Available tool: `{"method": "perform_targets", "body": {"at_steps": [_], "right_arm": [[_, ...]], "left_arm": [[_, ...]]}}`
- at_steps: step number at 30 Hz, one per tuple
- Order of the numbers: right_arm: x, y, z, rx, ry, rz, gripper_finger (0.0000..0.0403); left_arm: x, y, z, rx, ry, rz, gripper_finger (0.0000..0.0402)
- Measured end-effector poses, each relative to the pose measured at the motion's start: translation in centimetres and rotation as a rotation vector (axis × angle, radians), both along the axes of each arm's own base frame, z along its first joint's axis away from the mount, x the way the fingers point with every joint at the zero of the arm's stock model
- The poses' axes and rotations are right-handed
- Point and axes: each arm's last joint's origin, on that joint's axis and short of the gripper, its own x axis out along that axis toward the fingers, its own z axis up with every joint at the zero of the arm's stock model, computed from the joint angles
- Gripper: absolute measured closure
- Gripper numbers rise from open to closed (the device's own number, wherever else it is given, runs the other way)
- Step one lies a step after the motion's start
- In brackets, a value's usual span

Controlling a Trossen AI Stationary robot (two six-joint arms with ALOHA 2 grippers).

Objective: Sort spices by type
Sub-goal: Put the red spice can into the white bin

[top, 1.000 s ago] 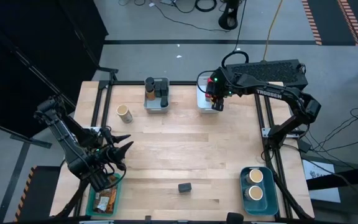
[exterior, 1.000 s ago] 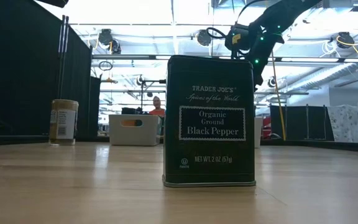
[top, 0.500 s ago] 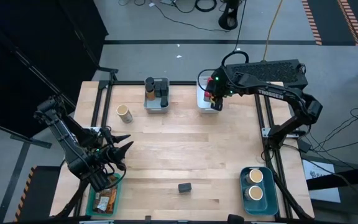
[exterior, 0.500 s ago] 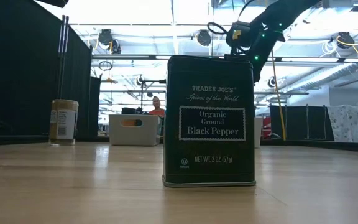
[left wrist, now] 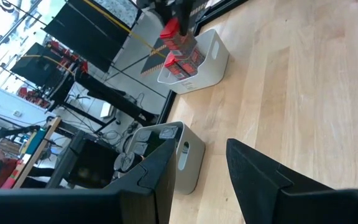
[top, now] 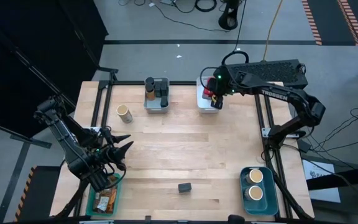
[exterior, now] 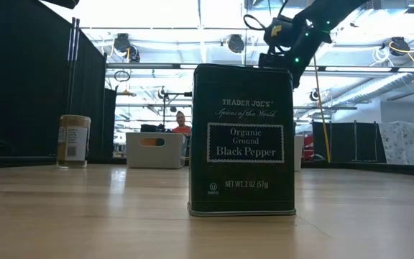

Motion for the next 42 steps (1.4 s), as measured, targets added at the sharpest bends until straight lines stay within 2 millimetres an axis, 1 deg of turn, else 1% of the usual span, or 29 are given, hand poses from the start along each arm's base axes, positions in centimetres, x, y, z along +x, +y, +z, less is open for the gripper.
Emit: {"method": "perform_targets", "body": {"at_steps": [3,6,11,14,18,27,31,34,42], "right_arm": [[0.0,0.4,0.2,-0.001,-0.004,0.011,0.0210],[-0.5,0.8,0.5,0.003,0.018,0.008,0.0210],[-1.0,0.7,1.2,-0.004,-0.012,-0.019,0.0210],[-1.0,0.7,1.2,0.006,-0.015,-0.012,0.0210],[-0.8,0.9,1.3,0.043,-0.056,0.040,0.0210],[-0.7,0.8,1.4,-0.007,-0.041,0.103,0.0210],[-0.7,0.6,1.4,-0.016,-0.051,0.101,0.0210],[-0.5,0.4,1.0,-0.007,-0.039,0.097,0.0210],[0.6,-0.4,-1.5,0.036,0.039,0.099,0.0210]], "left_arm": [[0.0,0.0,0.0,0.000,0.000,0.000,0.0258],[0.0,0.0,0.0,0.000,0.000,0.000,0.0258],[0.0,0.0,0.0,0.000,0.000,0.000,0.0258],[0.0,0.0,0.0,0.000,0.000,0.000,0.0258],[0.0,0.0,0.0,-0.001,0.000,0.000,0.0258],[0.0,0.0,0.0,0.000,0.000,0.000,0.0258],[0.0,0.0,0.0,-0.001,0.000,0.000,0.0258],[0.0,0.0,0.0,0.000,0.000,0.000,0.0258],[0.0,0.0,0.0,0.000,0.000,0.000,0.0258]]}}
